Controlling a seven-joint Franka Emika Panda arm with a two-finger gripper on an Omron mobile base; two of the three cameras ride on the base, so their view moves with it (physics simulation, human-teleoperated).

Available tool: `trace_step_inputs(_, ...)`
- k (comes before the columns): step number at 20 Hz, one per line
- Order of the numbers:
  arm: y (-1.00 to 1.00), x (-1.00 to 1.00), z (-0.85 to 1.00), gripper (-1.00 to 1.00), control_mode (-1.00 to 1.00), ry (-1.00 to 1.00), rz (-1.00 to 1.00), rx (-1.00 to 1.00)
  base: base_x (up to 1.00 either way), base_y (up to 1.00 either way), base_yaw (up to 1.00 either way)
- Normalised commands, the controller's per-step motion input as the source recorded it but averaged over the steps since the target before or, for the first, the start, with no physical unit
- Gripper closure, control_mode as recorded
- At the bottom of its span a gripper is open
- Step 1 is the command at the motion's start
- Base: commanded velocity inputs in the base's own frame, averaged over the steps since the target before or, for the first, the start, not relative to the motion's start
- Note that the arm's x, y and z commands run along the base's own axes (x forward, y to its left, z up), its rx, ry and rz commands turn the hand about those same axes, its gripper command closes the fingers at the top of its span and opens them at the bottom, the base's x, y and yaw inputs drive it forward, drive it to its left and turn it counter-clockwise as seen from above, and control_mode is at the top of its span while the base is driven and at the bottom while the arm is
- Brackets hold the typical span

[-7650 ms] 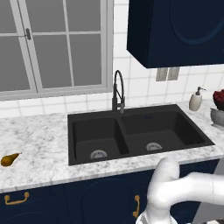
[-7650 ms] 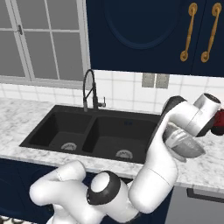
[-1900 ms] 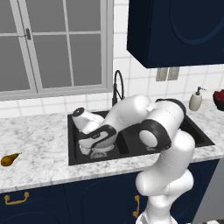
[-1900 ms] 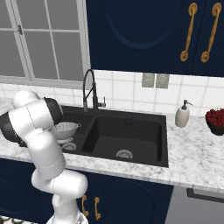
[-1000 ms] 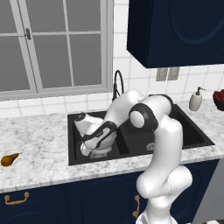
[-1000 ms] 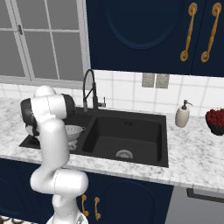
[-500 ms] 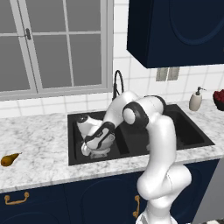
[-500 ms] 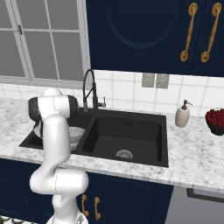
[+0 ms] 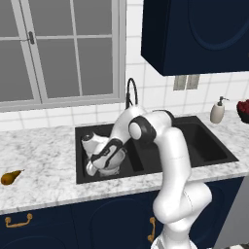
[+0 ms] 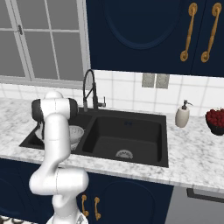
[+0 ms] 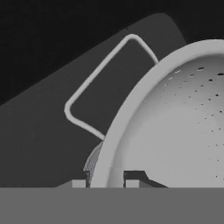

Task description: Put the colander in the sink, put the pear in the colander, and turn on the sink faucet and pour water over the colander.

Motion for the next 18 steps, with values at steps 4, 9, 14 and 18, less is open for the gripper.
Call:
trace_step_inputs(4,-0.03,0.21,-0.28,1.00,-1.00,0.00,0.00,0.00,0.00,0.00,0.00)
trace_step_inputs(9,-0.27,-0.01,-0.10,1.00,-1.00,0.00,-0.05,0.00,0.00,0.00,0.00)
trace_step_inputs(14,-0.44,-0.24,0.00,1.00,-1.00,0.00,-0.09,0.00,0.00,0.00,0.00)
trace_step_inputs(18,-0.34,-0.22,0.00,1.00,-1.00,-0.01,-0.09,0.00,0.00,0.00,0.00)
